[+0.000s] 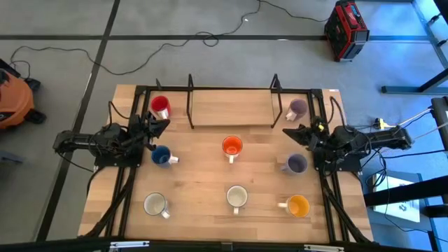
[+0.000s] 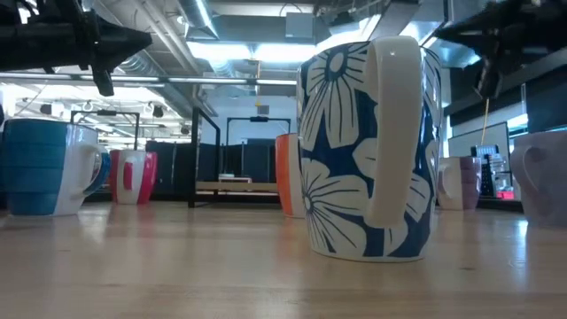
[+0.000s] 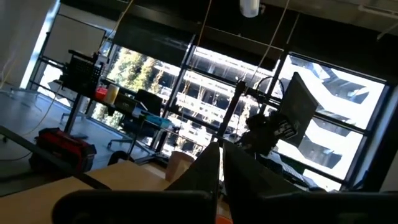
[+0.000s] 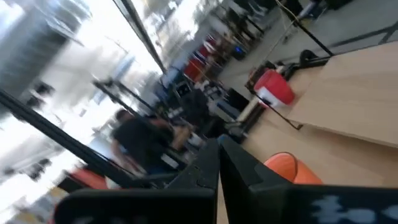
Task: Place coffee mugs
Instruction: Put the orange mug on the shelf
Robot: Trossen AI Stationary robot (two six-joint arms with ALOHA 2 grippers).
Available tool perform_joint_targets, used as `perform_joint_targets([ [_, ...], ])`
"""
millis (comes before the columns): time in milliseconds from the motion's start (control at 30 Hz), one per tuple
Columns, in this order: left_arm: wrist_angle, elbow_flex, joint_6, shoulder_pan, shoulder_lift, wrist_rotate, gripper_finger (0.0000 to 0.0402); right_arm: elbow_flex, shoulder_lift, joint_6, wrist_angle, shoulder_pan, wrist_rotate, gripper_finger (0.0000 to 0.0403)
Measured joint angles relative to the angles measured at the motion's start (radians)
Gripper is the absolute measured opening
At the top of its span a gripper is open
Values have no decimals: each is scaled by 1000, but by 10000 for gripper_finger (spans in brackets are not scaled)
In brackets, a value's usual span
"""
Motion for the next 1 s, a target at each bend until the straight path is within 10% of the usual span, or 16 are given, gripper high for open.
perform_joint_targets([
  [600,-15,0,-5,0,0,0,15,539,814,-398,-131,0,-240,3],
  [1000,-68,1,-26,0,0,-53,15,823,1080,-520,-426,-103,-140,33],
])
